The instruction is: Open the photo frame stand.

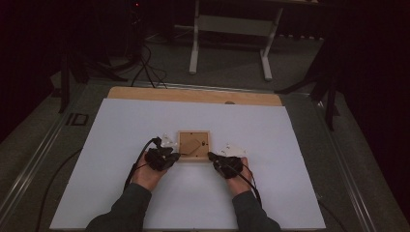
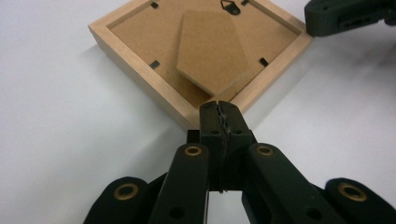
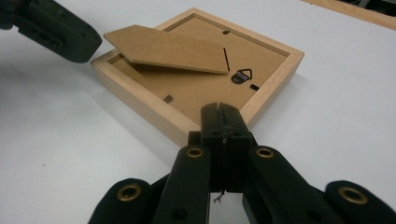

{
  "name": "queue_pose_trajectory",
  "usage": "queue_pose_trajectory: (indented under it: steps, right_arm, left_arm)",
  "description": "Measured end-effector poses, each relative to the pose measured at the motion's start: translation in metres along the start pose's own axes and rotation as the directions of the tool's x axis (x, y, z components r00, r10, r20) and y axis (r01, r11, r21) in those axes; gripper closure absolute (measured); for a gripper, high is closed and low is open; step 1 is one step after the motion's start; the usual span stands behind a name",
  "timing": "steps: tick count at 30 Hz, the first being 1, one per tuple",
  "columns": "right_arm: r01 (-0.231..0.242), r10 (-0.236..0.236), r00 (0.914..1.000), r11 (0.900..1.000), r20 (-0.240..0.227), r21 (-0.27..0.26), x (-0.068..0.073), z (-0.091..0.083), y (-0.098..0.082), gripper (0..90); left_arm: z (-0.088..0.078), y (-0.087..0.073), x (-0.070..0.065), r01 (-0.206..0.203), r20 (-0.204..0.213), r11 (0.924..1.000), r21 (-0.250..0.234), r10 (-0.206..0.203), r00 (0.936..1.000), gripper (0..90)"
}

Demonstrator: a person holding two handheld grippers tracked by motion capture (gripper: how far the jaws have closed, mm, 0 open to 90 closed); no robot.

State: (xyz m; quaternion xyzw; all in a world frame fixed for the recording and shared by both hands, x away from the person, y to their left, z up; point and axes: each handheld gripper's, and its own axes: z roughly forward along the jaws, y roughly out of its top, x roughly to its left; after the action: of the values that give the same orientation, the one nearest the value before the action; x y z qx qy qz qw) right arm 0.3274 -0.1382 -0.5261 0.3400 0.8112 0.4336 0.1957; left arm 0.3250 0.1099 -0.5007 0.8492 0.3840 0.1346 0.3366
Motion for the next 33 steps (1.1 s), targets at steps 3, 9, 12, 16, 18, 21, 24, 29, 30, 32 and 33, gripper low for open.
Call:
queue_pose_trajectory:
  steps: [3, 9, 12, 16, 18, 21, 24, 29, 30, 32, 33]
  right_arm:
    - [0.0, 0.0, 1.0, 1.0, -0.002, -0.001, 0.0, 0.0, 0.0, 89.9]
    - [-0.001, 0.001, 1.0, 1.0, -0.001, 0.0, 0.0, 0.0, 0.0, 89.9]
    - [-0.001, 0.001, 1.0, 1.0, -0.002, -0.001, 0.0, 0.0, 0.0, 89.9]
    - [0.001, -0.001, 1.0, 1.0, -0.001, -0.001, 0.0, 0.0, 0.0, 89.9]
    - [0.001, -0.001, 1.0, 1.0, -0.001, 0.0, 0.0, 0.0, 0.0, 89.9]
    - [0.0, 0.0, 1.0, 1.0, -0.001, 0.0, 0.0, 0.0, 0.0, 89.9]
    - [0.001, -0.001, 1.0, 1.0, -0.002, -0.001, 0.0, 0.0, 0.0, 89.9]
    - [0.002, -0.002, 1.0, 1.0, -0.001, -0.001, 0.0, 0.0, 0.0, 89.9]
    - [0.002, -0.002, 1.0, 1.0, -0.001, -0.001, 0.0, 0.0, 0.0, 89.9]
    - [0.002, -0.002, 1.0, 1.0, -0.001, -0.001, 0.0, 0.0, 0.0, 89.9]
    - [0.002, -0.002, 1.0, 1.0, -0.002, -0.002, 0.0, 0.0, 0.0, 89.9]
  left_arm:
    - [0.002, 0.001, -0.001, -0.003, -0.013, 1.0, 0.006, 0.003, 0.9999, 89.3]
    - [0.005, 0.006, 0.002, 0.032, -0.009, 0.9994, -0.012, -0.032, 0.9994, 87.5]
    - [0.003, 0.011, 0.001, 0.047, 0.001, 0.9982, -0.038, -0.047, 0.9989, 86.7]
    - [-0.001, 0.022, 0.001, 0.057, 0.01, 0.9963, -0.065, -0.056, 0.9984, 84.7]
    - [-0.002, 0.027, 0.0, 0.059, 0.017, 0.9956, -0.073, -0.058, 0.9982, 83.7]
    - [-0.001, 0.032, -0.002, 0.052, 0.014, 0.9968, -0.061, -0.052, 0.9986, 79.9]
    - [0.002, 0.033, -0.003, 0.058, 0.018, 0.9971, -0.05, -0.057, 0.9982, 76.5]
    - [0.005, 0.034, 0.002, 0.113, 0.062, 0.9927, -0.042, -0.11, 0.992, 65.3]
    - [0.005, 0.034, 0.003, 0.119, 0.073, 0.9922, -0.037, -0.116, 0.9905, 64.3]
    - [0.006, 0.035, 0.004, 0.129, 0.086, 0.9911, -0.03, -0.126, 0.9883, 62.7]
    - [0.007, 0.036, 0.004, 0.133, 0.09, 0.9907, -0.029, -0.13, 0.9874, 61.9]
